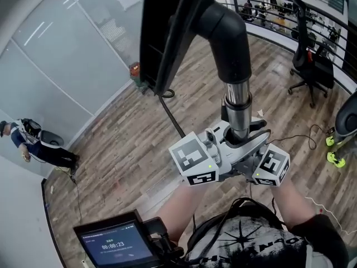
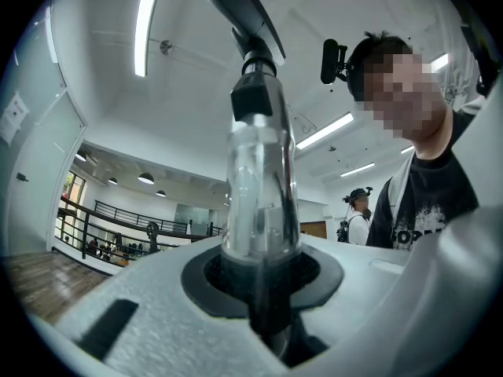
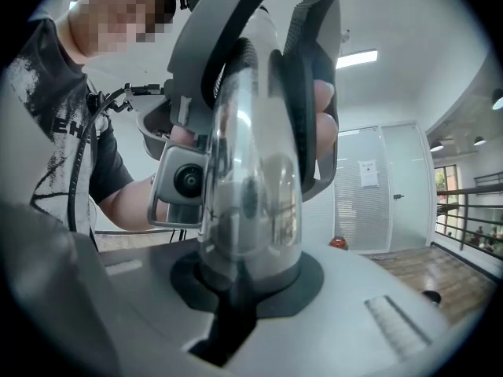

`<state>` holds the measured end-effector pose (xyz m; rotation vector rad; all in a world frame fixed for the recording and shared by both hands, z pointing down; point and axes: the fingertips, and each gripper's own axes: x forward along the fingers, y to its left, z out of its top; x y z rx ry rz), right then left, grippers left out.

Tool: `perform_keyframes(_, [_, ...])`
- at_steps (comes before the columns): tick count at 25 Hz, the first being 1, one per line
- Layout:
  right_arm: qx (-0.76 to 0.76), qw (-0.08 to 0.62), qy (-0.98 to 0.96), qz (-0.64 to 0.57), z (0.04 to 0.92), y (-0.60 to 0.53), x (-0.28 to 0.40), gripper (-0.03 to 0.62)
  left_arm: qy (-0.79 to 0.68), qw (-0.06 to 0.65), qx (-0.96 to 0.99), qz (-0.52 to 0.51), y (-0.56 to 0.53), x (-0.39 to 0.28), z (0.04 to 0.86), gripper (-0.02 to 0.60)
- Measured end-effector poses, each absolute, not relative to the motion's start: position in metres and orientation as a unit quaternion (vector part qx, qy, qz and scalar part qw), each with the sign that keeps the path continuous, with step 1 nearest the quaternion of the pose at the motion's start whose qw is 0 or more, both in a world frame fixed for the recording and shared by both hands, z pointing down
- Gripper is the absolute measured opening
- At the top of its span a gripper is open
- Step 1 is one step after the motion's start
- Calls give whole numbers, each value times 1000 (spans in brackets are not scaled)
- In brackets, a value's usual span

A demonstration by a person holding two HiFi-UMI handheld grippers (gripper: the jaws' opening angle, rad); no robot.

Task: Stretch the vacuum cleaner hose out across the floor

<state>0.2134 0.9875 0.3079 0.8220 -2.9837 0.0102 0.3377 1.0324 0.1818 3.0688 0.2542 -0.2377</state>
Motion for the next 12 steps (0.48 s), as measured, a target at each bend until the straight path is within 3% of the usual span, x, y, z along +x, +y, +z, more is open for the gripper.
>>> perform_keyframes(12, [308,20,-951,5,312,1047,179,49,128,28,989,-72,1104,299,187,89])
